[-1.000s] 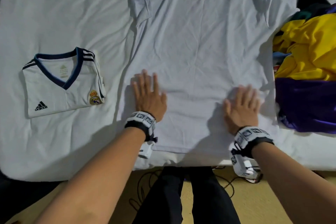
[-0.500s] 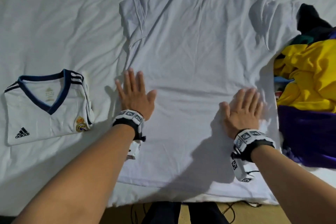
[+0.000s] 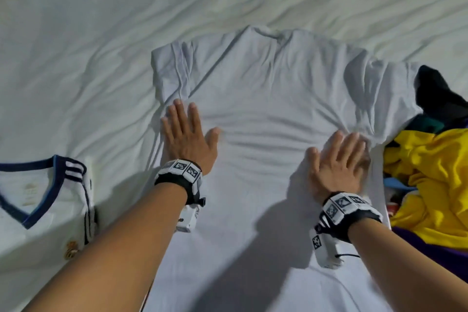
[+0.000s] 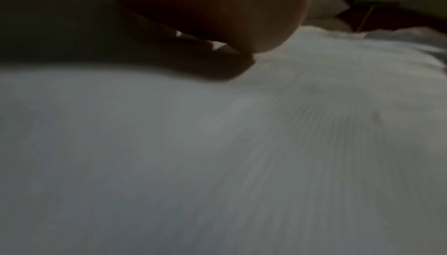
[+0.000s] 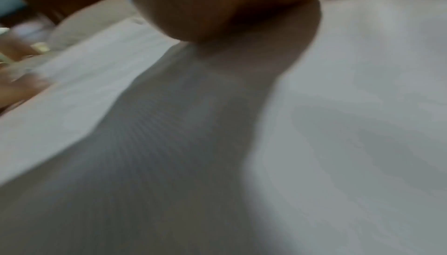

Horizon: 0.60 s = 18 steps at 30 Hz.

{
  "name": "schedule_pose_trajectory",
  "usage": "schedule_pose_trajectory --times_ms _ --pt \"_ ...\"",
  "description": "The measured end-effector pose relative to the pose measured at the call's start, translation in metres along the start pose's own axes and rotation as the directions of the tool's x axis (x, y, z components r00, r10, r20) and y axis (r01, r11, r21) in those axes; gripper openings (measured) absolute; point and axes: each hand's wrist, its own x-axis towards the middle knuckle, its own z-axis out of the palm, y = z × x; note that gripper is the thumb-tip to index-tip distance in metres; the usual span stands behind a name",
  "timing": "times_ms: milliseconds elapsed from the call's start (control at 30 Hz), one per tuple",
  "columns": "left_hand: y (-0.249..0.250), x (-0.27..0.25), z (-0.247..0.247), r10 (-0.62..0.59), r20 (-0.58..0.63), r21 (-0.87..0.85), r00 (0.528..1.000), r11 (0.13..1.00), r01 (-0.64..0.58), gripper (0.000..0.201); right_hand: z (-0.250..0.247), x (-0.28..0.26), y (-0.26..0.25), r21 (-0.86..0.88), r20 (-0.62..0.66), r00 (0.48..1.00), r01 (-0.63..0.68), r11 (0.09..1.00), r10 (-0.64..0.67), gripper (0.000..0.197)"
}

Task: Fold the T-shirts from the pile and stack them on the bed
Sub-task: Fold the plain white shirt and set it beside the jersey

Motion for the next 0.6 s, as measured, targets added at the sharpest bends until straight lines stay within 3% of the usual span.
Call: schedule_pose_trajectory --times_ms 67,133,167,200,233,300,433,500,533,600 --pt "0.035 0.018 -0.01 0.213 -0.021 -0.033 0.977 0.976 -0.213 0.079 -0.001 0.019 -0.034 -0.027 -0.049 0.98 0.193 0.981 -0.194 0.078" --pt "0.069 0.026 -0.01 0.446 0.012 -0.025 0.895 0.895 -0.446 0.077 0.003 0.034 -0.064 -0.108 0.013 0.853 0.52 0.847 -0.522 0.072" --pt "0.078 0.03 -0.007 0.493 0.055 -0.005 0.868 0.87 -0.494 0.076 0.005 0.042 -0.072 -0.163 0.057 0.775 0.629 0.76 -0.629 0.069" --pt "0.08 0.038 -0.003 0.498 0.092 0.014 0.862 0.865 -0.501 0.074 0.004 0.051 -0.076 -0.208 0.106 0.734 0.676 0.707 -0.671 0.066" --pt "0.075 0.048 0.0 0.481 0.112 0.015 0.869 0.874 -0.486 0.072 0.0 0.06 -0.075 -0.232 0.13 0.737 0.673 0.702 -0.664 0.065" --pt "0.059 0.073 0.002 0.421 0.096 -0.025 0.902 0.907 -0.421 0.071 -0.01 0.081 -0.064 -0.232 0.102 0.814 0.578 0.782 -0.572 0.07" --pt "0.03 0.118 -0.011 0.205 0.109 -0.074 0.973 0.978 -0.197 0.077 -0.035 0.12 -0.05 -0.106 0.024 0.975 0.223 0.969 -0.222 0.077" --pt "0.036 0.131 -0.023 0.152 0.079 -0.009 0.985 0.988 -0.152 0.077 -0.04 0.136 -0.062 -0.022 0.004 0.999 0.047 0.999 -0.047 0.081" --pt "0.046 0.135 -0.028 0.2 0.035 0.03 0.979 0.979 -0.201 0.075 -0.04 0.14 -0.072 -0.026 -0.028 0.998 0.063 0.998 -0.063 0.081" --pt "0.071 0.142 -0.032 0.427 -0.013 0.043 0.904 0.903 -0.427 0.07 -0.034 0.141 -0.098 -0.103 -0.045 0.939 0.335 0.937 -0.341 0.077"
